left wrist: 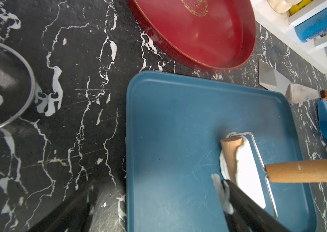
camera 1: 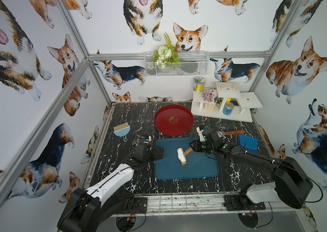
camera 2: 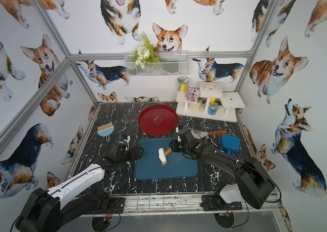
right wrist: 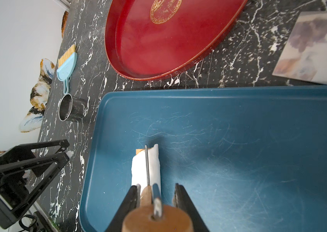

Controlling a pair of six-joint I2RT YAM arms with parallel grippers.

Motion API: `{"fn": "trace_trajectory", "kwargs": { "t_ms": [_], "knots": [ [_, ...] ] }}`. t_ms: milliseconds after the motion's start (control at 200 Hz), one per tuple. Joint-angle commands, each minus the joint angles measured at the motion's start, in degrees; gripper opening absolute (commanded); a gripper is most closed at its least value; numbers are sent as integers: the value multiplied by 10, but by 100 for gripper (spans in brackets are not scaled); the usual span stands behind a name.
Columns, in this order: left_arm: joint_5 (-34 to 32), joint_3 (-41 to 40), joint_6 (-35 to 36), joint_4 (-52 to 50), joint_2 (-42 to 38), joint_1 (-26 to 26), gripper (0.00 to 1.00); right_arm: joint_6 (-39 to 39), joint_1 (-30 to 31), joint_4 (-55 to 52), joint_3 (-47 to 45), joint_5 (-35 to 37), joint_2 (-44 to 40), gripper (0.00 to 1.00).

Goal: Roll out the dumpling wrappers from the dough
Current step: Flatten out the dough on the work surface.

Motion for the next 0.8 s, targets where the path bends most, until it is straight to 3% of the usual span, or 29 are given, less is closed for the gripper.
{"fn": "trace_trajectory", "kwargs": {
  "t_ms": [0,566,796],
  "knots": [
    [-6,5,2,8,-1,0,100,-36,6,-159,-9,48,20,0],
    [-8,5,2,7,-2,-2,100,-46,7,-179,6,71,21,0],
    [-10,1,2,5,-8,-2,100,-73,-38,-218,-4,91,-20,0]
  ]
}}
